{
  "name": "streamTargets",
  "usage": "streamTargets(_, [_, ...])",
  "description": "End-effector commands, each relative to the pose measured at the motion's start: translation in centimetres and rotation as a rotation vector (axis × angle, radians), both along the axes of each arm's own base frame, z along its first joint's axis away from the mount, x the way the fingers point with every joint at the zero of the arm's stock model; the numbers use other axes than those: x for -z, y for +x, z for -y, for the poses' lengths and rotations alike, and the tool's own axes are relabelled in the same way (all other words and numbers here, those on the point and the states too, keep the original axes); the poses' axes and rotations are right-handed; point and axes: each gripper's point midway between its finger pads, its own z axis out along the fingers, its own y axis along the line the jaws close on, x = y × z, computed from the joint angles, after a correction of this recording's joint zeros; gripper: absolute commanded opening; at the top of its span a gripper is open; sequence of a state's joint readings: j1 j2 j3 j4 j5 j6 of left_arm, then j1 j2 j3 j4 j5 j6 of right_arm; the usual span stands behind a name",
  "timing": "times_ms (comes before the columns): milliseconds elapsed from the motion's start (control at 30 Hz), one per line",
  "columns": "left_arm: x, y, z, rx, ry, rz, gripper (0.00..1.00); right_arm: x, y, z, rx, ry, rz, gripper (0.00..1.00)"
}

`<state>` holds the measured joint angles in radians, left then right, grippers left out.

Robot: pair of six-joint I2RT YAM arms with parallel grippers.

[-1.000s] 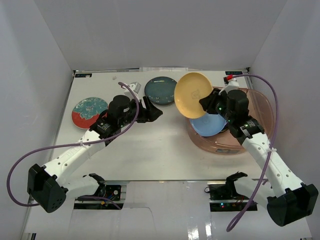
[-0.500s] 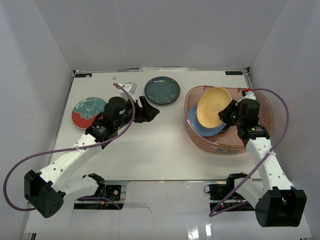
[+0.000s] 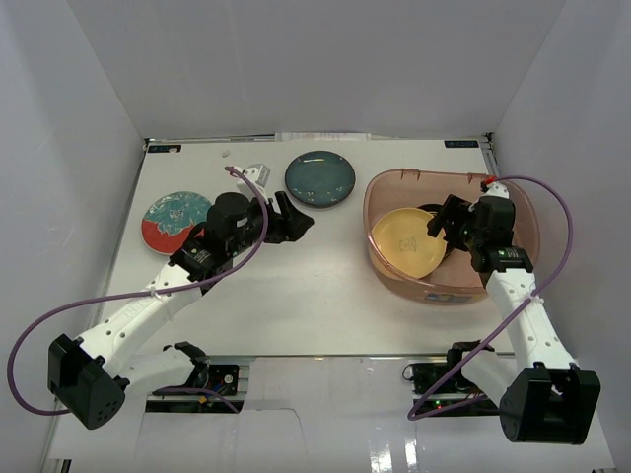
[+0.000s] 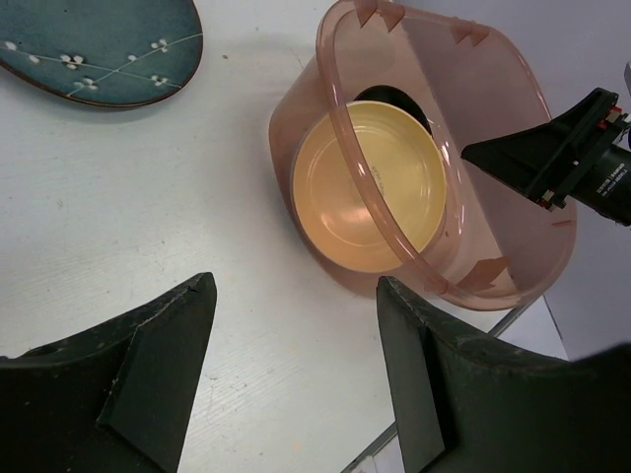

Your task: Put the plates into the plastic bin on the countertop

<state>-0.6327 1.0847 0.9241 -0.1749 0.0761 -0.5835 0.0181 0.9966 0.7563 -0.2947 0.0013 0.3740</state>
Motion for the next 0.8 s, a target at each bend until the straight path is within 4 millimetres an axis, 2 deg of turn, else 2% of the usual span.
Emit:
streamTargets(0, [-0.5,0.5,-0.2,-0.029,-0.010,0.030,0.77,0.1,0.0,0.7,0.009,-0.035,0.005,0.91])
streamTargets(100, [0.4,2.0,-0.3,-0.080,-0.016,0.002,0.77,-0.1,-0.1,-0.1,-0.012,0.003,0.023,0.88])
streamTargets(133, [1.4,2.6,-0.1,-0.090,-0.013,-0.025,0.77,-0.5,-0.1,-0.5,-0.030,0.023,0.038,0.86])
streamTargets(200, [2.2,4.5,-1.1,-0.174,-0.024,-0.036,0.77,-2.4,-0.3,-1.8,-0.074,0.080,0.116,0.81])
streamTargets(233, [3.9,5.7,-1.6,-0.224,-0.014,-0.068,0.76,-3.9,-0.6,-2.3,-0.094,0.101,0.167,0.78])
streamTargets(300, [5.4,7.5,-2.2,-0.283,-0.004,-0.096,0.76,-5.7,-1.2,-3.4,-0.143,0.145,0.222,0.62])
streamTargets(333, [7.3,9.3,-2.8,-0.326,0.003,-0.144,0.76,-6.9,-1.6,-3.7,-0.161,0.155,0.255,0.48])
streamTargets(367, [8.3,10.2,-3.1,-0.338,0.003,-0.178,0.76,-7.4,-1.9,-4.0,-0.177,0.162,0.267,0.43])
streamTargets(400, [8.6,11.4,-3.0,-0.344,-0.022,-0.188,0.76,-8.0,-2.4,-4.4,-0.206,0.172,0.270,0.39])
streamTargets(433, [9.3,12.4,-3.1,-0.349,-0.033,-0.215,0.76,-8.4,-2.7,-4.7,-0.222,0.173,0.277,0.38])
streamTargets(467, [8.6,14.1,-3.3,-0.359,-0.054,-0.212,0.76,-8.8,-3.1,-4.9,-0.238,0.175,0.287,0.37])
streamTargets(500, [11.2,15.3,-3.2,-0.374,-0.018,-0.259,0.76,-9.1,-3.5,-5.3,-0.265,0.179,0.295,0.37])
streamTargets(533, [11.8,16.4,-3.5,-0.389,-0.005,-0.264,0.75,-9.2,-3.9,-5.6,-0.282,0.182,0.296,0.37])
streamTargets(567, [10.7,18.1,-3.1,-0.397,-0.012,-0.235,0.75,-9.6,-4.2,-5.8,-0.294,0.184,0.312,0.37])
streamTargets(600, [13.9,18.8,-3.1,-0.408,0.033,-0.302,0.75,-9.8,-4.6,-6.3,-0.318,0.199,0.319,0.37])
streamTargets(667, [15.4,20.3,-3.0,-0.422,0.043,-0.331,0.75,-10.1,-5.2,-6.9,-0.349,0.218,0.335,0.37])
streamTargets(733, [17.7,22.3,-2.7,-0.437,0.049,-0.369,0.75,-9.8,-5.9,-7.7,-0.384,0.245,0.333,0.39])
streamTargets(767, [17.5,23.4,-2.5,-0.442,0.031,-0.364,0.75,-9.6,-6.2,-8.0,-0.398,0.254,0.327,0.39])
